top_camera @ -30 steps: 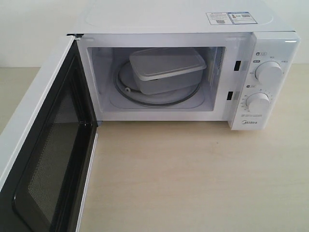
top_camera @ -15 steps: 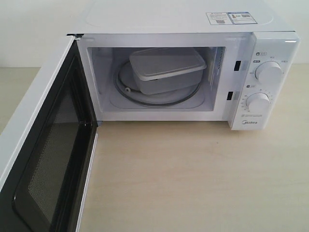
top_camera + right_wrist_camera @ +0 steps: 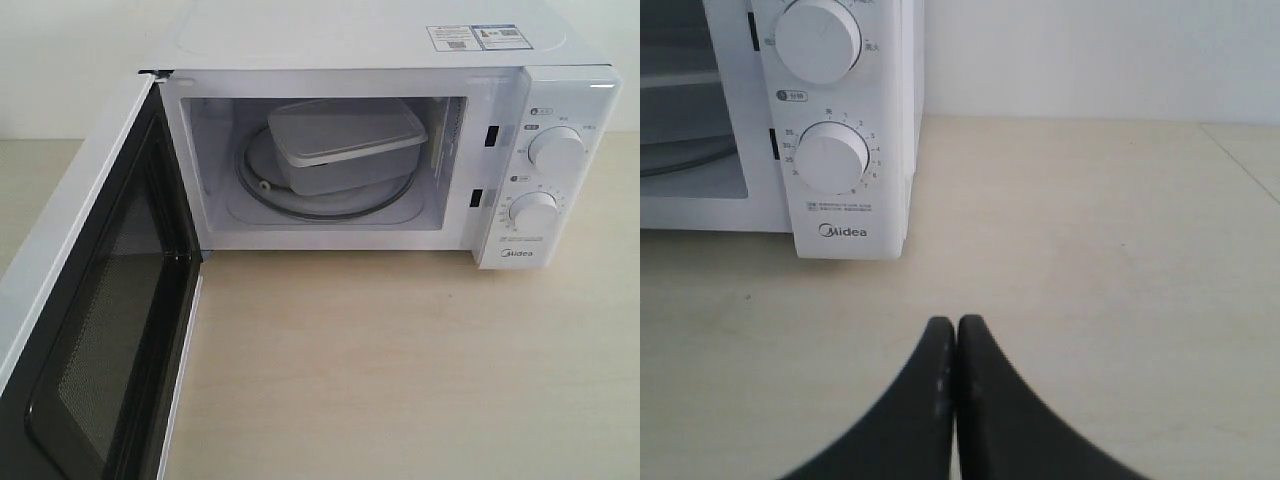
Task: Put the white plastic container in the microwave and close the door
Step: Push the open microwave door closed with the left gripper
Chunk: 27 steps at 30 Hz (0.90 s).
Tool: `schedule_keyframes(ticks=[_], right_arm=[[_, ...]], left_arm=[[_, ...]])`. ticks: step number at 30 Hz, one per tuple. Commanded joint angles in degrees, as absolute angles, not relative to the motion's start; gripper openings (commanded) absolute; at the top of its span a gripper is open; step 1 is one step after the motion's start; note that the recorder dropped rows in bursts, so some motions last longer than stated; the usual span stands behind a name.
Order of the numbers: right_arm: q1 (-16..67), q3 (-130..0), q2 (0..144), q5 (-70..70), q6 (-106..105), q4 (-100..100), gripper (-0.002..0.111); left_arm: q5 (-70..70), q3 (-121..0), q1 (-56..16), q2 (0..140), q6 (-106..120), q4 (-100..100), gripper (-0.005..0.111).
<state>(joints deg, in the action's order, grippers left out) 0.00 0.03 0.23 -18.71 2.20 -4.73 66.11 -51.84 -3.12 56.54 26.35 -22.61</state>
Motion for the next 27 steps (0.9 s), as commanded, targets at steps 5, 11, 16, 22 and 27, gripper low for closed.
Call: schedule_keyframes(ticks=[5, 11, 16, 22, 27], right_arm=[[0.19, 0.0, 0.0, -18.49, 2.37, -4.87, 0.0], [0.19, 0.0, 0.0, -18.77, 2.38, -4.87, 0.0], [0.19, 0.0, 0.0, -18.77, 2.38, -4.87, 0.0], [0.19, 0.0, 0.0, -18.77, 2.38, -4.87, 0.0], [0.19, 0.0, 0.0, -18.77, 2.38, -4.87, 0.0]], left_arm=[[60.36, -47.19, -4.3, 57.14, 36.49, -32.96, 0.004], [58.8, -45.7, -7.59, 57.39, 41.9, -37.89, 0.004], [56.06, -45.57, -10.98, 59.09, 45.0, -44.29, 0.004], [49.34, -45.57, -14.5, 61.19, 46.71, -48.84, 0.004], [44.35, -45.57, -15.34, 61.71, 46.48, -49.04, 0.004]])
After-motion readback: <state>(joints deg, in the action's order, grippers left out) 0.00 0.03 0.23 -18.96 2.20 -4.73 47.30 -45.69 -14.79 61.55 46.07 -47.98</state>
